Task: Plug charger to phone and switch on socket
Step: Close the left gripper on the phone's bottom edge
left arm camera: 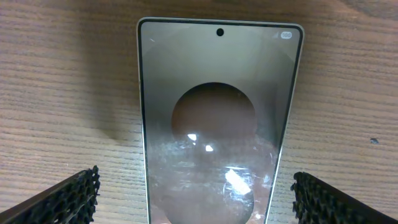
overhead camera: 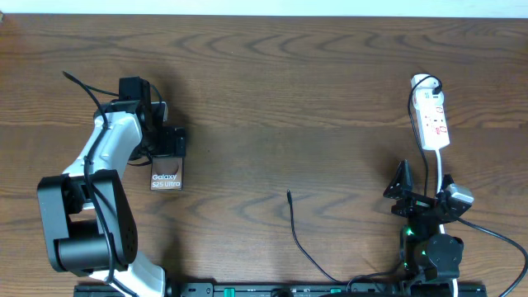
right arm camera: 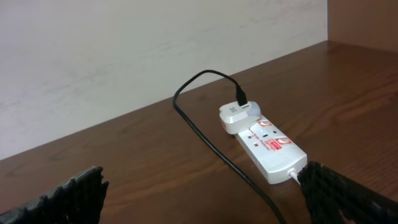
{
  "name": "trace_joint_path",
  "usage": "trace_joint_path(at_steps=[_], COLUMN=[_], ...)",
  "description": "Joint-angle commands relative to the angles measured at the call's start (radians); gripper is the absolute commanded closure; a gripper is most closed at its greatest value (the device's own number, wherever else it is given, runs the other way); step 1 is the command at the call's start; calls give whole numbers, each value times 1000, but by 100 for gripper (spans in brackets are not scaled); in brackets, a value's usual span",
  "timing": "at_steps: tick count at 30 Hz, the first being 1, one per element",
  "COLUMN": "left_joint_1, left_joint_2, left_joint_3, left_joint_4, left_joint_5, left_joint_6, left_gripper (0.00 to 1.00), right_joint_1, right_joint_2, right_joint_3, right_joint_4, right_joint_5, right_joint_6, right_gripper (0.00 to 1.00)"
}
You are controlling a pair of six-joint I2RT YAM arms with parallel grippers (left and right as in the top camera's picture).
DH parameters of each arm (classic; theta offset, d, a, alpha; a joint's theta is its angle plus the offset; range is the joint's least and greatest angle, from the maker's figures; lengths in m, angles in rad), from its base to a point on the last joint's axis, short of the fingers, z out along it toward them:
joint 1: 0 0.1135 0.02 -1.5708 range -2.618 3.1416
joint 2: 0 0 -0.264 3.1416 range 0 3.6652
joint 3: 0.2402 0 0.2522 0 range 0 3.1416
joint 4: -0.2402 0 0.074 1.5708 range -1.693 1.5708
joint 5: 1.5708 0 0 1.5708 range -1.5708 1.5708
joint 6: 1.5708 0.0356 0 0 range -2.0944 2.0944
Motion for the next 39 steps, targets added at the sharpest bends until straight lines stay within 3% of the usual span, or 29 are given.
trace_joint_path(at_steps=[1,39], left_joint_1=[-3,-60], left_joint_2=[0,0], left_joint_3=[-14,-27], left_joint_4=[-3,5], left_joint_5=[1,1], left_joint_6=[25,27], left_gripper=[2,2], right_joint_1=[6,6], right_joint_2=[-6,-6], right_joint_3=[-1,-1], right_joint_4=[-4,-4], right_joint_5=[12,12], right_joint_6=[-4,-4], right_gripper=[1,1])
